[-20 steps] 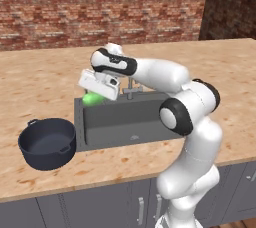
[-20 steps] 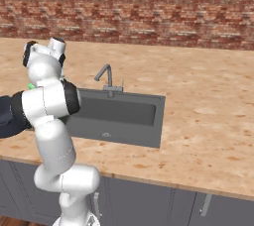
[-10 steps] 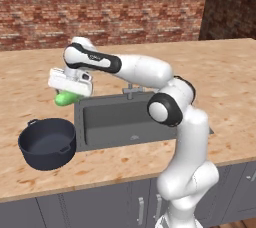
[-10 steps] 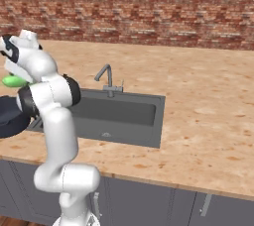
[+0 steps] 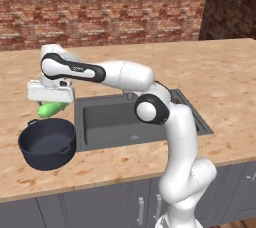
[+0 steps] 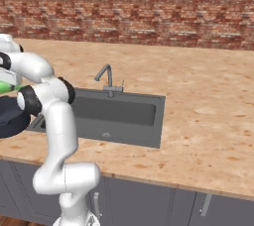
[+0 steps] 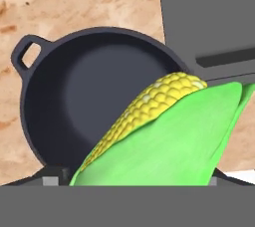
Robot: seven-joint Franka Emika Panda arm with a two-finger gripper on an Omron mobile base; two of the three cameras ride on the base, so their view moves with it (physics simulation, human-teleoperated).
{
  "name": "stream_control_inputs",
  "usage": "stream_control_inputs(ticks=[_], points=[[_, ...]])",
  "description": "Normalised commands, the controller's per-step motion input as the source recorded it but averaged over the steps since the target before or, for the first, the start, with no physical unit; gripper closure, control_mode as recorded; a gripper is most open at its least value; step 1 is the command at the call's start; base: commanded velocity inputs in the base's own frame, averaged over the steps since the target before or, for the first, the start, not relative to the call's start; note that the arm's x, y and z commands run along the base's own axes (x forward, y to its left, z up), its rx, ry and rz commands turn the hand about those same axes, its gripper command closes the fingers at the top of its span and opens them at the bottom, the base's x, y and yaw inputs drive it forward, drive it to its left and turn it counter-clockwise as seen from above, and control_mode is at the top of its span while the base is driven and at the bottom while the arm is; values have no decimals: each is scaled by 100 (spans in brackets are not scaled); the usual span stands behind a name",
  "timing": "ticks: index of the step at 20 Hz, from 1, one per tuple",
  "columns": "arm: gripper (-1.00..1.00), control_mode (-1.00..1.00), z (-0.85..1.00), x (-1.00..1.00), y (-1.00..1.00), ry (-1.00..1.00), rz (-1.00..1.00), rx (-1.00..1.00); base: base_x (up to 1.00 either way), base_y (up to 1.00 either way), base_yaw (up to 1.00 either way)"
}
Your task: Dump the corn from the pot into the sink. Then turn on the water and wash the corn. Then turn off the water and put the corn back in the pot.
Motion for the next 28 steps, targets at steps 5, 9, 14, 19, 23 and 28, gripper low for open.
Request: stream_control_inputs(ticks=[5,9,14,19,23,28], points=[[100,-100,-40,-1,23,-5,0,-11,0,0,0],[100,-100,-42,0,12,-3,0,-7,0,0,0],[100,-100,-45,0,2,-7,0,-6,0,0,0],[100,-100,-52,-16,0,-8,0,-3,0,0,0],[100,-100,-56,-17,0,-7,0,0,0,0,0],[100,-100,-43,-1,0,-10,0,0,0,0,0]])
